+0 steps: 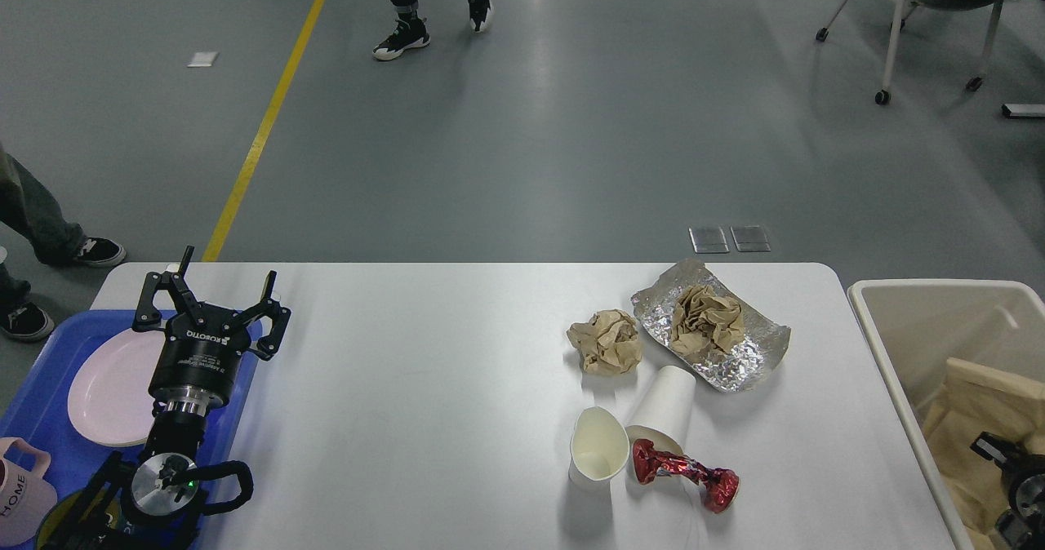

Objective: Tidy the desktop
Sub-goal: 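Raise the right gripper up out of the bin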

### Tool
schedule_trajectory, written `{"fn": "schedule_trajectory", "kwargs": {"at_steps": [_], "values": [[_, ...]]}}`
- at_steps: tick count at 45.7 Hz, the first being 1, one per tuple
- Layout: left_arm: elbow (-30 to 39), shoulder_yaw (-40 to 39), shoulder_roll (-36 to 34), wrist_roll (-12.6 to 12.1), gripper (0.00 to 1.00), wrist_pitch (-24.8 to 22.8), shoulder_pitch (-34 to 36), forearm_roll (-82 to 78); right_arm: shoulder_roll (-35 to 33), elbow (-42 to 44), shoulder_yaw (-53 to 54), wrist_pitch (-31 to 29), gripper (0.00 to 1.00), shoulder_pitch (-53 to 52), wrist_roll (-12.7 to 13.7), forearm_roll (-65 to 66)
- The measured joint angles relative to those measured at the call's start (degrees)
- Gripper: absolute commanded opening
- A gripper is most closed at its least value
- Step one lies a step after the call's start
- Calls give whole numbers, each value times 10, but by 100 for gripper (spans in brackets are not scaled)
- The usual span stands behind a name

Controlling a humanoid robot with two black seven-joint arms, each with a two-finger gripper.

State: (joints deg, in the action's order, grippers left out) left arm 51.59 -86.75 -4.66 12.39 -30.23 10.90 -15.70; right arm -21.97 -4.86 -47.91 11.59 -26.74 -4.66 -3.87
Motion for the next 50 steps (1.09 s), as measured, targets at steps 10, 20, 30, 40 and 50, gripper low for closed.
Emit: {"fn": "schedule_trajectory", "kwargs": {"at_steps": [10,20,30,40,50], "values": [[0,0,0,0,96,0,0,0,5,-1,-1,0,0,8,0,0],[0,0,0,0,96,0,0,0,7,-1,8,-1,0,12,0,-1],[0,0,0,0,96,0,0,0,8,-2,11,-1,6,13,0,-1],[0,0,0,0,96,0,0,0,12,-2,10,7,99,17,-1,-1],[0,0,0,0,96,0,0,0,12,-3,4,12,100,17,-1,0]]}}
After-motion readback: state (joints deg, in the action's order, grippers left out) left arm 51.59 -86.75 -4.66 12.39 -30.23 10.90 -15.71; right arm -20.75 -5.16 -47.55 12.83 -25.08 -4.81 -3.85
